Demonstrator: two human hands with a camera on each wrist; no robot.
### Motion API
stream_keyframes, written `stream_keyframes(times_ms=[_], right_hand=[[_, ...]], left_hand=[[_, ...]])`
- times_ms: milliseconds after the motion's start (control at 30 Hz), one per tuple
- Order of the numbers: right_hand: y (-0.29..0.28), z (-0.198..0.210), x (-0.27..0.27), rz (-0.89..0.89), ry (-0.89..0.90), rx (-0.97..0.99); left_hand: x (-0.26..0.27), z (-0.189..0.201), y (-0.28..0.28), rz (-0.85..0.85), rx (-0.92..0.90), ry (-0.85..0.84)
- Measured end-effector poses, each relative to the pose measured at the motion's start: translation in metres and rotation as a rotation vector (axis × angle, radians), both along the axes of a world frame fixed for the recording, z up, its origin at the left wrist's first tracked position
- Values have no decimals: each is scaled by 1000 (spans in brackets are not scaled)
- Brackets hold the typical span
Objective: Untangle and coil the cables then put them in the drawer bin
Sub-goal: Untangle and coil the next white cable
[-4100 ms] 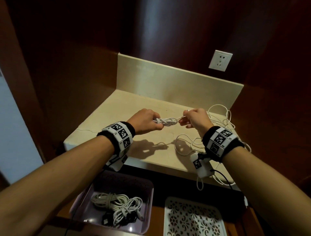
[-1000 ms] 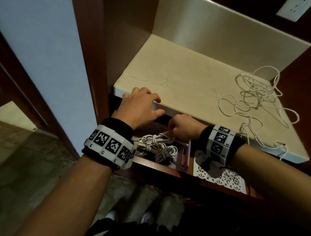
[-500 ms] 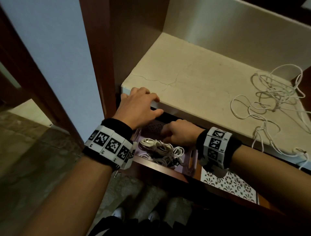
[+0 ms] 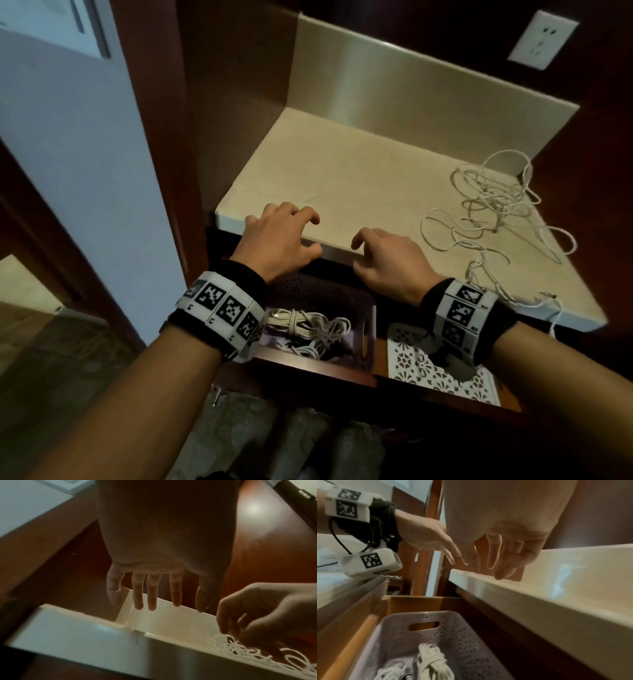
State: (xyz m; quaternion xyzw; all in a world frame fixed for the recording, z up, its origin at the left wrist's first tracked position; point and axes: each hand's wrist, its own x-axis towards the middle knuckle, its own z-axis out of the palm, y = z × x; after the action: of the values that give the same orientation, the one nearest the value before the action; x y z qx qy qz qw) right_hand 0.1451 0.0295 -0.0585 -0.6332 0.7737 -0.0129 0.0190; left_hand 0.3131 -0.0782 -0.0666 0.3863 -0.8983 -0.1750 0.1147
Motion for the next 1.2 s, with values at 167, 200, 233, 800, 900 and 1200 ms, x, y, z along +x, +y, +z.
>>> stream_keyframes(times_ms=[167, 200, 233, 800, 900, 1200], right_hand=[[19, 12, -13, -89, 16, -25], [23, 15, -17, -109, 18, -32], [28, 18, -21, -128, 20, -39], [80, 53, -162, -310, -78, 115], [84, 45, -181, -268, -97, 206], [78, 25, -211, -192, -109, 217]], left_hand=[[-26, 15, 7, -69, -28, 11], [-32, 17, 9, -85, -34, 14], [-39, 20, 12, -101, -38, 15], [-161, 53, 48, -236, -137, -69], [-175, 53, 51, -245, -141, -87], [-205, 56, 53, -296, -148, -155]])
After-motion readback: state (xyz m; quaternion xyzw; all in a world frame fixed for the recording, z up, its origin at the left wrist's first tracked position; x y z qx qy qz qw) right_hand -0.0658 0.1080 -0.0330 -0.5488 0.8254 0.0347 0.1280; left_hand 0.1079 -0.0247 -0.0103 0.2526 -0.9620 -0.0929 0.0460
